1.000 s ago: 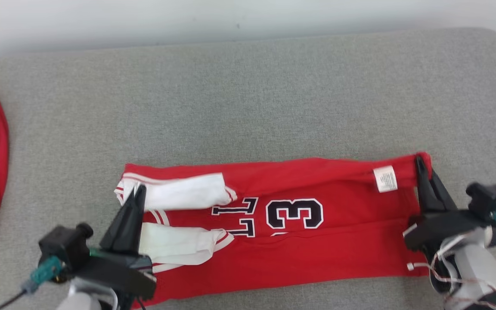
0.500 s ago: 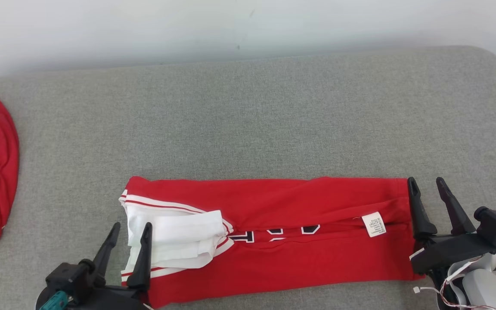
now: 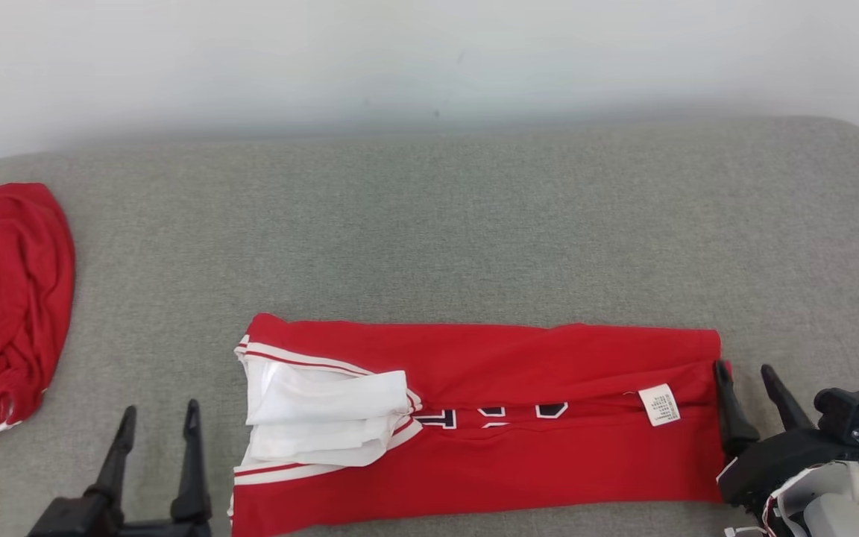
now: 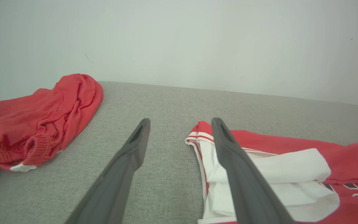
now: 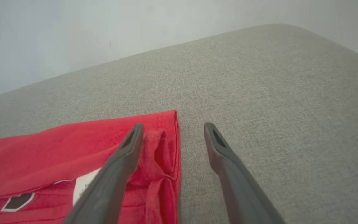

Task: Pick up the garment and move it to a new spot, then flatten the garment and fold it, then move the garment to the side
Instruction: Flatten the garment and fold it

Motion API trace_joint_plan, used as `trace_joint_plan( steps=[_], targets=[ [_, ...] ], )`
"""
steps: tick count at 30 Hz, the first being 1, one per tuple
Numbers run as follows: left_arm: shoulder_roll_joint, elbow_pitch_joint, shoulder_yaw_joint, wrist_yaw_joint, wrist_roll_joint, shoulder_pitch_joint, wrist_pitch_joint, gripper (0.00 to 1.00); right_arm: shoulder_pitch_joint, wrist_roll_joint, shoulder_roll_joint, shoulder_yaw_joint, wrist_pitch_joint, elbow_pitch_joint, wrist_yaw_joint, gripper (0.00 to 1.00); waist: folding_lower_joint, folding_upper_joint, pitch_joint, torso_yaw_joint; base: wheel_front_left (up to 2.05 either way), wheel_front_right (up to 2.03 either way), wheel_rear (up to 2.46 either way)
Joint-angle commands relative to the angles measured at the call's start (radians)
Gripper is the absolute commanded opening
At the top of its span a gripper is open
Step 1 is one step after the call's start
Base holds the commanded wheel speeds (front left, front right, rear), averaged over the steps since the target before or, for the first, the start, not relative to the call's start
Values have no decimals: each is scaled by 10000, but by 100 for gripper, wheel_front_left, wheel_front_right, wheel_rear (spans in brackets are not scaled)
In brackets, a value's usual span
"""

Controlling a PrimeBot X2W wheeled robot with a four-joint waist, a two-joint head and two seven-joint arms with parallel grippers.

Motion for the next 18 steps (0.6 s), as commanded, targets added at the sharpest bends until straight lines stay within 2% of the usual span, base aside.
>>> trace_joint_plan(
  steps=[1,5,10,11,12,13,18],
  targets=[
    [-125,17,316,-71,160,184,-31,100,-170,71,59,30,122,375,-24,100,1,1,-84,122,0,0,0],
    [-358,189,757,-246,382,362,-31,100,-496,169,224,154,255,1206,-24,100,1,1,-115,224,0,0,0],
    [-535,335,867,-330,761,409,-31,100,-658,360,379,399,549,1984,-24,100,1,1,-164,372,0,0,0],
    [-554,373,895,-359,838,396,-31,100,-688,443,410,492,631,2110,-24,97,1,1,-182,411,0,0,0],
    [-580,393,932,-391,874,381,-31,100,-684,515,463,653,732,2181,-24,41,1,1,-194,430,0,0,0],
    [-615,420,954,-416,895,375,-31,100,-670,671,499,775,774,2235,-24,0,1,1,-210,446,0,0,0],
    [-711,427,1156,-453,1104,466,-31,100,-798,1061,196,1113,624,2393,-24,0,1,1,-331,408,0,0,0]
  ],
)
